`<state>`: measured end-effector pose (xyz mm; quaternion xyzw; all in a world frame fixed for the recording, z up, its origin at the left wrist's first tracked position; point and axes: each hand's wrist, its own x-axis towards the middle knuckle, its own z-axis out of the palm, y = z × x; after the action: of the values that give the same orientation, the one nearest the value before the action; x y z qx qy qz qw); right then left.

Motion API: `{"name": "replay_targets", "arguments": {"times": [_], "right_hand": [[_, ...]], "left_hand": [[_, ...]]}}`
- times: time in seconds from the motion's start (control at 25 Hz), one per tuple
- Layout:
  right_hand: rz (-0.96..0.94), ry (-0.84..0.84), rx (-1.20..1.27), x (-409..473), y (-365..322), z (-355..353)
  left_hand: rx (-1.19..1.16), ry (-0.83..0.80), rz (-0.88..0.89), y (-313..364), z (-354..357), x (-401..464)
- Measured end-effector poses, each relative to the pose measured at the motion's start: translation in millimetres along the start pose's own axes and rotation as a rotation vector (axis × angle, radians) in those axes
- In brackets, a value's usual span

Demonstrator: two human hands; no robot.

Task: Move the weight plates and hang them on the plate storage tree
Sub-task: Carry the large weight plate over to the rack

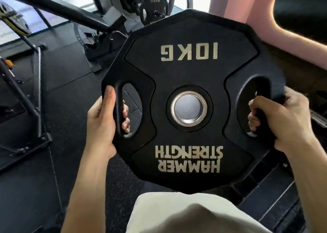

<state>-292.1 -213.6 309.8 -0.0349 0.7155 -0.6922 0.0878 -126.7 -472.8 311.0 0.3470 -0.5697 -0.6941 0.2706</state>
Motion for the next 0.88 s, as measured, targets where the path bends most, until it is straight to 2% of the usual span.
{"name": "replay_targets", "arguments": {"times": [0.16,0.44,0.68,0.88], "right_hand": [[-0.004,0.052,0.019,93.4,2.0,58.5],[0.055,0.254,0.061,237.9,-12.0,142.3],[0.040,0.429,0.083,364.5,-18.6,162.6],[0.078,0.568,0.085,504.4,-20.8,143.1]], "left_hand": [[0.004,-0.063,0.014,12.9,25.4,126.8],[0.067,-0.273,-0.001,50.6,92.2,345.9],[0.139,-0.430,-0.003,61.9,201.4,496.8],[0.139,-0.562,-0.023,59.0,341.1,611.4]]}}
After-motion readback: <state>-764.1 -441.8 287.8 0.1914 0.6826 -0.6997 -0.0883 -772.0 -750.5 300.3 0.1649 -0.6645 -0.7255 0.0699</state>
